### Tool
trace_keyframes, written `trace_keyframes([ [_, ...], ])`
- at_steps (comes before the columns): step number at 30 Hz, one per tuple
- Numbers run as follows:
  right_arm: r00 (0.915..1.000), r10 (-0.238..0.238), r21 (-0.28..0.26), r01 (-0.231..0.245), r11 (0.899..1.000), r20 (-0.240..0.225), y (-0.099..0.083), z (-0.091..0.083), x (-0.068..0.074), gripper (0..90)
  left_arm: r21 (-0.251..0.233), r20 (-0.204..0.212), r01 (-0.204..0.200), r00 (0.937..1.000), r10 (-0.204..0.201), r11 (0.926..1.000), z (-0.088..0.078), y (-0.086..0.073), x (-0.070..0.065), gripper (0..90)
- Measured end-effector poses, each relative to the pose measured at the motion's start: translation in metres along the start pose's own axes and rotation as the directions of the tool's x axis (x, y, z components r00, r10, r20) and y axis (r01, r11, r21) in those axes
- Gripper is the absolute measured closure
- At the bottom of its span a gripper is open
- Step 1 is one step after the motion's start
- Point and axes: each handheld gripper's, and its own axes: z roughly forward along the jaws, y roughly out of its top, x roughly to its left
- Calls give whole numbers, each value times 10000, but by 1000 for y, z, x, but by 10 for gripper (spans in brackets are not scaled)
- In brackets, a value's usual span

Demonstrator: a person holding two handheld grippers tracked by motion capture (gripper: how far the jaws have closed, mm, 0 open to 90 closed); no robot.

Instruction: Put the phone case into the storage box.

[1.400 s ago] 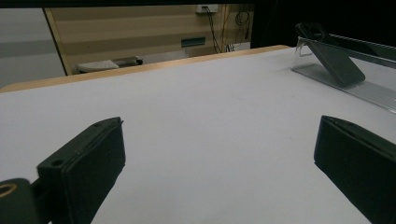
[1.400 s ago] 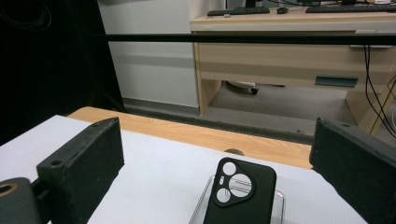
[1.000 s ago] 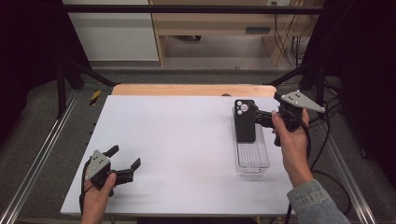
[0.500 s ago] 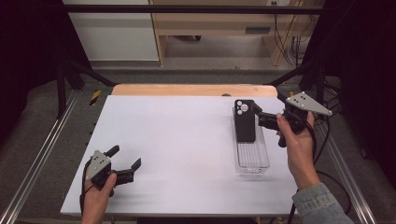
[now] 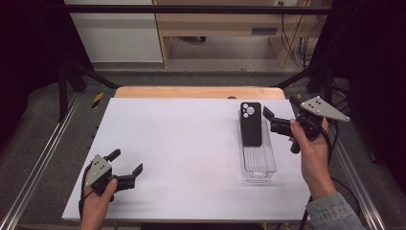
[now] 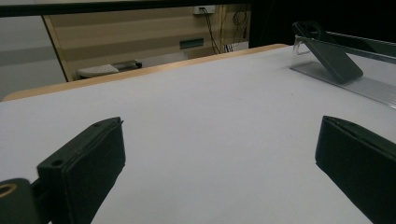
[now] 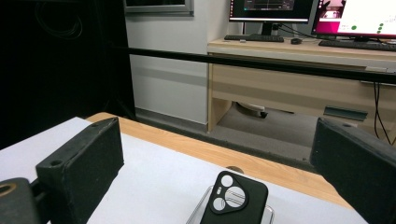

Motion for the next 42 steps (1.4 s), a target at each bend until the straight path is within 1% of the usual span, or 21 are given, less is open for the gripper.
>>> trace_keyframes([
  [4, 10000, -5, -63, 5, 10000, 38, 0, -5, -2, 32, -185, -98, -70, 9999, 68, 9998, -6, 1, 4, 16],
  [10, 10000, 45, -173, -44, 9998, 67, 1, -14, -8, 31, -252, -342, 93, 9994, -102, 9996, -14, -1, 10, 16],
  [11, 10000, 56, -209, -55, 9998, 59, 1, -16, -9, 32, -295, -374, 147, 9992, -158, 9995, -16, -1, 10, 16],
  [16, 9999, 5, -394, 0, 9992, 113, 1, -31, -14, 30, -288, -414, 155, 9990, -167, 9995, -22, -3, 10, 16],
  [21, 9997, -46, -448, 57, 9990, 245, -4, -44, -20, 27, -348, -543, 200, 9983, -219, 9992, -28, -5, 12, 15],
  [26, 9993, -250, -411, 261, 9988, 260, -10, -51, -23, 27, -434, -619, 301, 9975, -327, 9986, -29, -5, 15, 15],
  [29, 9994, -212, -399, 223, 9990, 280, -14, -55, -25, 27, -437, -609, 275, 9977, -301, 9987, -29, -5, 15, 14],
  [34, 9993, -196, -280, 205, 9994, 319, -22, -59, -28, 25, -702, -506, 99, 9986, -135, 9975, -32, -3, 14, 14],
  [38, 9992, -140, -268, 150, 9995, 364, -26, -64, -30, 25, -641, -491, 210, 9985, -242, 9977, -32, -3, 14, 13],
  [42, 9993, 39, -303, -27, 9995, 380, -30, -69, -30, 22, -703, -321, 299, 9990, -322, 9971, -33, -3, 14, 13],
])
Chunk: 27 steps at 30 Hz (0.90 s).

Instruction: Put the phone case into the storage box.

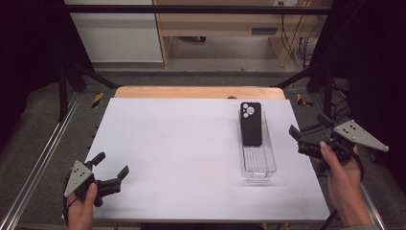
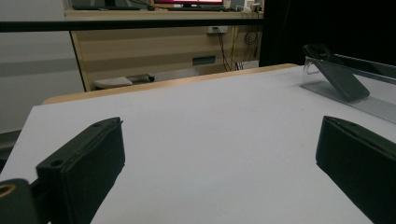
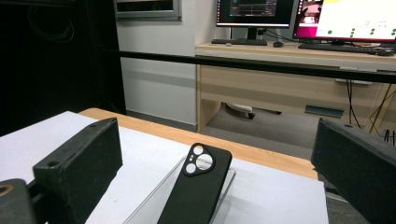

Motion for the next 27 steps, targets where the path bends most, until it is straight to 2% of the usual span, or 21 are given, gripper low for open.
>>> trace_keyframes([
  [2, 10000, -61, 19, 61, 10000, -7, -2, -2, -1, 22, -82, 59, 104, 9999, -104, 9999, -1, 1, 0, 13],
  [16, 9997, 94, 106, -97, 9999, 244, -29, -16, -5, 22, 81, -24, 169, 9999, -169, 9998, -7, -1, 0, 13],
  [27, 9996, 97, 253, -104, 9996, 278, -42, -22, -2, 22, 43, -30, 297, 9996, -297, 9995, -8, -2, 2, 13],
])
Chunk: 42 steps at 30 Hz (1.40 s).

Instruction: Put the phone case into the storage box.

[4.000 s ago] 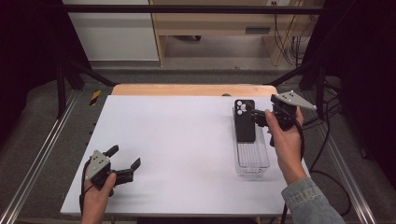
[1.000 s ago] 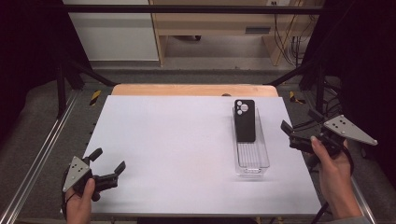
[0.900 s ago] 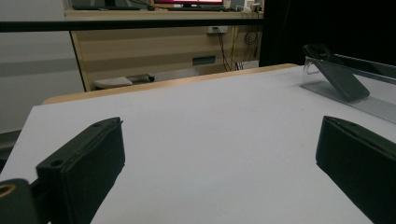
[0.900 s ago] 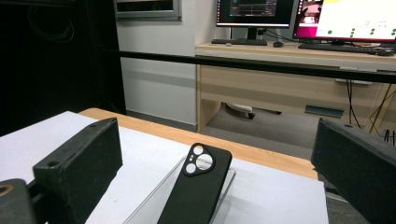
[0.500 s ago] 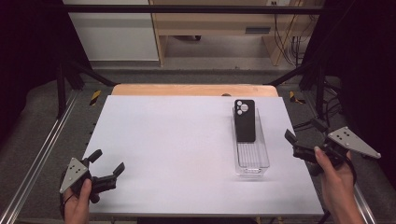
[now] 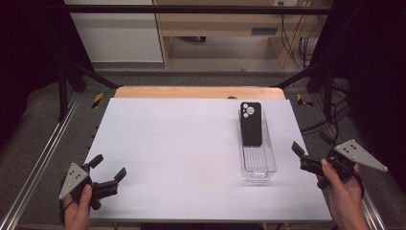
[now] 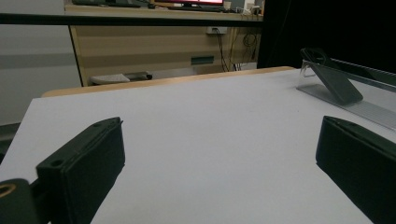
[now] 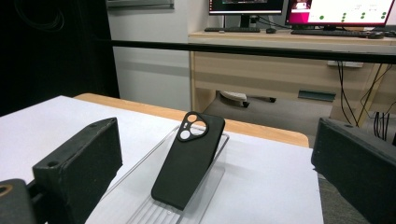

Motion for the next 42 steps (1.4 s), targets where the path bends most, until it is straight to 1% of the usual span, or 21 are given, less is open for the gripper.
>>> trace_keyframes([
  [8, 10000, 33, -74, -33, 10000, -44, -7, -4, 3, 22, 60, 77, -85, 9999, 84, 9999, 1, 0, -3, 13],
  [16, 9999, 88, -121, -87, 9999, 89, -16, -10, 1, 22, 91, 161, -147, 9998, 146, 9999, 1, 0, -4, 13],
  [22, 9998, 144, -153, -142, 9998, 106, -24, -13, 2, 22, 140, 221, -227, 9995, 224, 9996, 2, 0, -5, 13],
  [32, 9999, 117, -24, -116, 9999, 27, -37, -16, 6, 22, 169, 260, -305, 9992, 300, 9994, 3, 0, -6, 14],
  [42, 9998, 137, 101, -136, 9999, -147, -51, -18, 11, 22, 158, 300, -338, 9990, 333, 9993, 3, 0, -6, 14],
])
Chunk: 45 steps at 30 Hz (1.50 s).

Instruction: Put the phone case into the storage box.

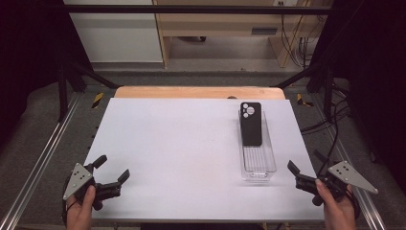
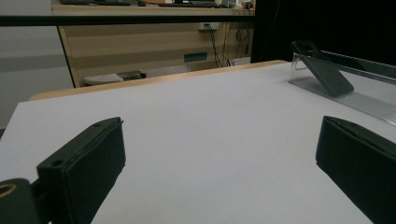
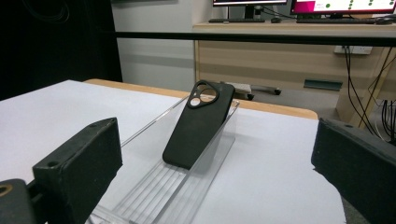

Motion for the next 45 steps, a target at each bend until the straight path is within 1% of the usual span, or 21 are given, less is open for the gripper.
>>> trace_keyframes([
  [6, 9999, -12, 45, 13, 10000, -156, -8, 0, 4, 22, 13, 47, -28, 10000, 28, 10000, 0, 0, 0, 15],
  [11, 9992, -9, 99, 13, 9999, -402, -14, 3, 10, 22, 16, 74, -56, 10000, 56, 10000, 0, 0, 0, 15],
  [19, 9974, -32, 112, 40, 9999, -718, -18, 9, 18, 22, 27, 117, -96, 9999, 96, 10000, 1, 0, -1, 15],
  [26, 9966, -73, 24, 76, 10000, -823, -22, 16, 26, 22, 17, 145, -119, 9998, 118, 9999, 1, 0, -1, 15],
  [34, 9940, -186, 22, 189, 9998, -1079, -24, 24, 34, 22, -10, 176, -152, 9997, 153, 9999, 1, 1, -1, 15],
  [40, 9928, -239, -7, 240, 9997, -1177, -26, 29, 38, 22, -6, 218, -191, 9996, 191, 9998, 1, 1, -1, 15],
  [44, 9922, -180, 15, 183, 9998, -1233, -27, 31, 40, 22, -16, 228, -208, 9995, 208, 9998, 1, 1, -1, 14],
  [45, 9919, -236, 6, 239, 9997, -1244, -28, 32, 41, 22, -2, 240, -214, 9995, 214, 9998, 1, 1, -1, 14],
])
